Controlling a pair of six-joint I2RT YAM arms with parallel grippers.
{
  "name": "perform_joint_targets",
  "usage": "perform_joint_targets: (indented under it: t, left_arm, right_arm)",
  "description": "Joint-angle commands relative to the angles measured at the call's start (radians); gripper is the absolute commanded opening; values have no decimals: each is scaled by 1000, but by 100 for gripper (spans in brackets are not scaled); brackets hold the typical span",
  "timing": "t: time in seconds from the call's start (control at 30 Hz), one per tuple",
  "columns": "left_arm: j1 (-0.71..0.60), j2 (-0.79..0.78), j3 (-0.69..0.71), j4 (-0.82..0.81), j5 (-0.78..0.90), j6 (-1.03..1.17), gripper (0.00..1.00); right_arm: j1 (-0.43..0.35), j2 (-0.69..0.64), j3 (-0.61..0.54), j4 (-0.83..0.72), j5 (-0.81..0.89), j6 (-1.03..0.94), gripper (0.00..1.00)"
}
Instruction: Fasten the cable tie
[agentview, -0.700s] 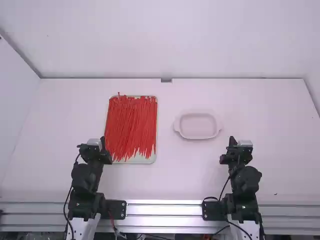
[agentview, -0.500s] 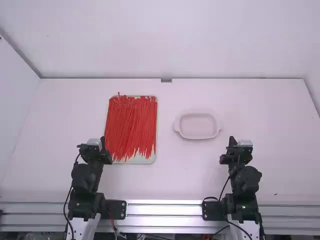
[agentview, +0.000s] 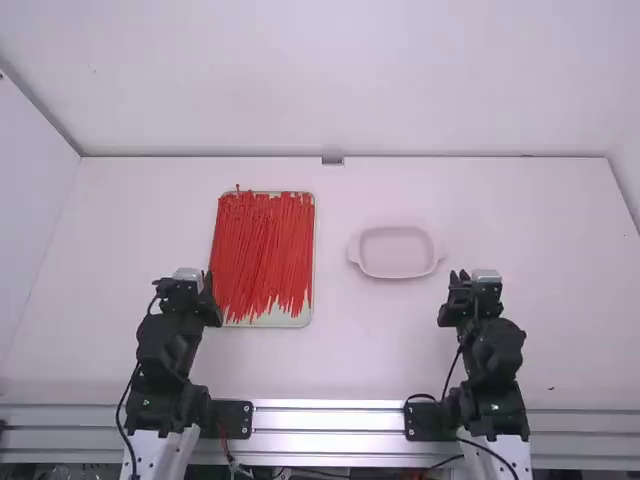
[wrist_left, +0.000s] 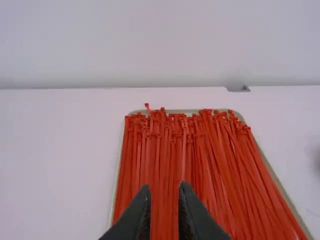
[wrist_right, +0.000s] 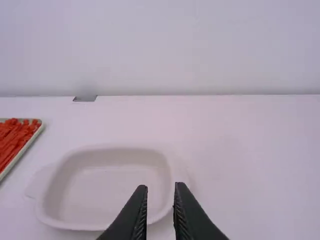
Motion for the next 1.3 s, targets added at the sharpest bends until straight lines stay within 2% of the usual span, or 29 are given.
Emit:
perform_joint_targets:
  t: [0.0,0.37,0.63,0.8,1.27]
  left_arm:
    - [0,56,70,-17,33,5,18]
    - [0,315,319,-136,88,-9,38]
    - [-6,540,522,-231,219,-39,54]
    - [-7,673,645,-315,240,-47,63]
    - [1,984,938,-564,285,-27,86]
  right_arm:
    - [18,62,80,-12,-8,4,18]
    - [84,374,325,-140,-29,99,38]
    - [94,610,524,-261,-67,83,54]
    - [109,748,644,-362,-105,90,64]
    - [246,1086,928,-545,-138,146,87]
